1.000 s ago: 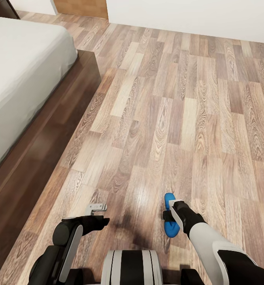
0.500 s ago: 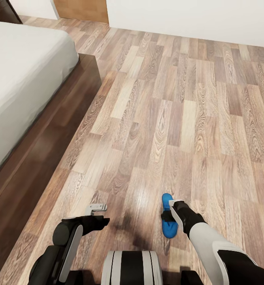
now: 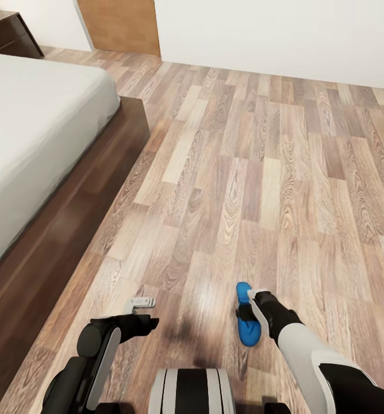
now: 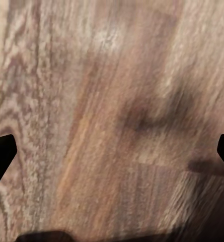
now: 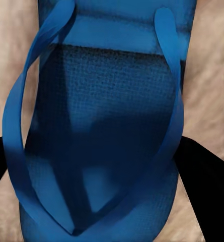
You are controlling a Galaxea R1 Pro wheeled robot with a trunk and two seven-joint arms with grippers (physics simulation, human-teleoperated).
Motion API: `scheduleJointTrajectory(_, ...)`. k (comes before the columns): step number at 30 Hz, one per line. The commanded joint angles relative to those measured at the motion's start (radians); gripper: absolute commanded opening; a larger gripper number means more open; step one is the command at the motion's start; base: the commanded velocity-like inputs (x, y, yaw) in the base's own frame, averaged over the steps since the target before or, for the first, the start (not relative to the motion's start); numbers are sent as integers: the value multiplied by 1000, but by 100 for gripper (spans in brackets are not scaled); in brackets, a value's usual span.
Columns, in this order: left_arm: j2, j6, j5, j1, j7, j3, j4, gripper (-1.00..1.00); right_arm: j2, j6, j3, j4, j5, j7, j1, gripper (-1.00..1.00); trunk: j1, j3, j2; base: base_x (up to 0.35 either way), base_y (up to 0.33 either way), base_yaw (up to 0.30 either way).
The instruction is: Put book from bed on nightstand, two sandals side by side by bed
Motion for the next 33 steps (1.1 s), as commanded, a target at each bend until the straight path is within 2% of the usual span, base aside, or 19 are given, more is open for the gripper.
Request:
scheduleJointTrajectory(1, 0, 4, 7, 0, 3, 0, 1, 100, -1, 4, -9, -3, 7, 1, 0, -100, -1, 3, 0, 0, 0, 0)
scheduleJointTrajectory(3, 6, -2, 7, -2, -2, 3, 8, 100, -7, -2, -3, -2, 11, -2, 6, -100, -1, 7, 0, 0, 0, 0)
scheduleJointTrajectory(12, 6, -19, 7, -1, -3, 2, 56, 100, -7, -16, 0, -2, 11, -2, 21, -100, -1, 7, 0, 0, 0, 0)
scheduleJointTrajectory(30, 6, -17, 7, -1, -3, 2, 51, 100, -8, -13, 0, -3, 10, 1, 20, -100, -1, 8, 0, 0, 0, -1)
scheduleJointTrajectory(33, 8, -34, 13, 0, -3, 4, 68, 100, -6, -13, -6, -13, 5, 9, 19, -100, -1, 10, 0, 0, 0, -34)
